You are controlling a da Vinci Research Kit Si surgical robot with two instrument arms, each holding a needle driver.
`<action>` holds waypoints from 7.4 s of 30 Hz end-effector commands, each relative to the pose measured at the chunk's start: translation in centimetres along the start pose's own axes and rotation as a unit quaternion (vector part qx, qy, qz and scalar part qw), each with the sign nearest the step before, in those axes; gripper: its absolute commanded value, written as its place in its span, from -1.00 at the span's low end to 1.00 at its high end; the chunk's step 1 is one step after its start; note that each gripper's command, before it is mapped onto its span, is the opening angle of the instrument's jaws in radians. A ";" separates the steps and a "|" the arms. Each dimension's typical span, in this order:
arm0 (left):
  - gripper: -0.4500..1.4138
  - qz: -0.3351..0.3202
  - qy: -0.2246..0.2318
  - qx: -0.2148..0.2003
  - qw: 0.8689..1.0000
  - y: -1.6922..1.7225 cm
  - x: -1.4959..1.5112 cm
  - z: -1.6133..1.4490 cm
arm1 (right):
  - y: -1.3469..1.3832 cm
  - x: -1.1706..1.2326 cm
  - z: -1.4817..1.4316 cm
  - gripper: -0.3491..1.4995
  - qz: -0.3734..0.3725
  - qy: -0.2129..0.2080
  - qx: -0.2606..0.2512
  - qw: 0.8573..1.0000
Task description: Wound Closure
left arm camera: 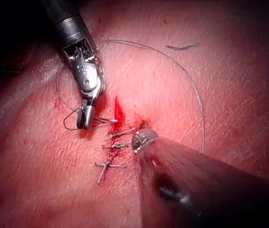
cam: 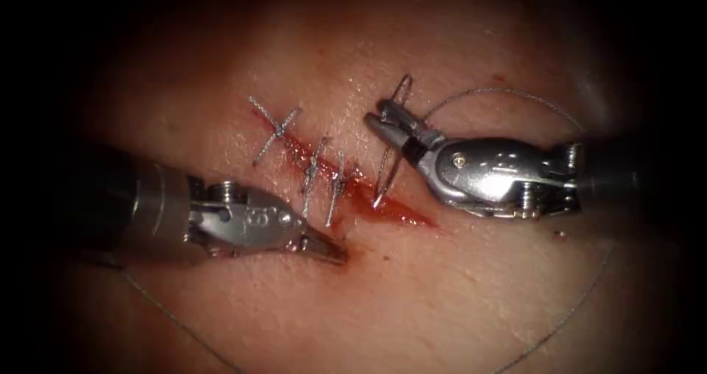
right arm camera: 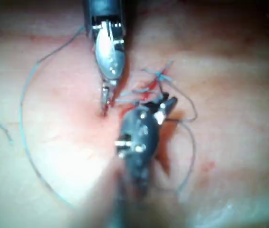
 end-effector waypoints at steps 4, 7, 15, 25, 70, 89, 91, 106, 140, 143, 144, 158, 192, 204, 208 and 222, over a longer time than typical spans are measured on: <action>-1.00 0.001 0.000 -0.001 1.000 0.00 -0.04 0.06 | -0.09 -0.06 0.05 -1.00 0.026 -0.006 0.017 0.999; -1.00 0.003 0.000 0.002 1.000 0.02 -0.08 0.01 | -0.07 -0.08 0.10 -1.00 0.070 -0.010 0.041 0.997; -0.96 0.008 -0.001 0.017 1.000 0.11 -0.20 -0.14 | -0.23 -0.35 0.17 -1.00 0.169 -0.033 0.116 0.978; -0.95 0.020 -0.001 0.020 1.000 0.08 -0.16 -0.12 | -0.56 -0.51 -0.03 -1.00 0.216 -0.057 0.140 0.965; -1.00 0.181 0.156 -0.007 0.971 0.00 0.24 0.10 | -0.16 -0.65 -0.64 0.74 0.101 -0.184 0.236 0.949; -1.00 -0.090 0.150 -0.201 0.964 0.64 0.87 -0.76 | -0.42 -0.16 -0.97 0.73 0.055 -0.158 0.262 0.950; -1.00 -0.091 0.152 -0.213 0.961 0.72 0.99 -0.90 | -0.45 -0.14 -1.01 0.73 0.044 -0.153 0.262 0.952; -1.00 0.011 0.206 -0.165 0.965 0.77 1.78 -2.00 | -0.58 0.08 -1.12 0.65 -0.091 -0.091 0.183 0.975; -1.00 0.079 0.286 -0.018 0.955 0.42 2.15 -2.59 | -0.76 -0.43 -0.39 -1.00 -0.143 -0.109 0.118 0.977; -1.00 0.078 0.286 -0.018 0.955 0.42 2.15 -2.59 | -0.74 -0.42 -0.49 -1.00 -0.143 -0.108 0.123 0.976; -1.00 0.078 0.286 -0.018 0.955 0.42 2.15 -2.58 | -0.75 -0.40 -0.55 -1.00 -0.143 -0.107 0.127 0.976; -1.00 0.106 0.269 0.024 0.957 0.79 1.94 -1.99 | -1.47 0.61 -1.50 -1.00 -0.117 -0.096 0.160 0.975; -1.00 0.096 0.265 0.087 0.956 0.61 1.72 -2.30 | -1.18 -0.01 -0.71 0.43 -0.192 -0.123 0.114 0.967; -1.00 0.098 0.265 0.087 0.955 0.60 1.70 -2.24 | -1.00 -0.27 -0.53 0.07 -0.206 -0.127 0.087 0.966; -1.00 0.100 0.266 0.087 0.955 0.62 1.70 -2.19 | -1.04 -0.28 -0.44 -0.51 -0.213 -0.123 0.090 0.965; -1.00 0.101 0.266 0.085 0.955 0.63 1.68 -2.18 | -0.95 -0.34 -0.55 -1.00 -0.235 -0.118 0.104 0.959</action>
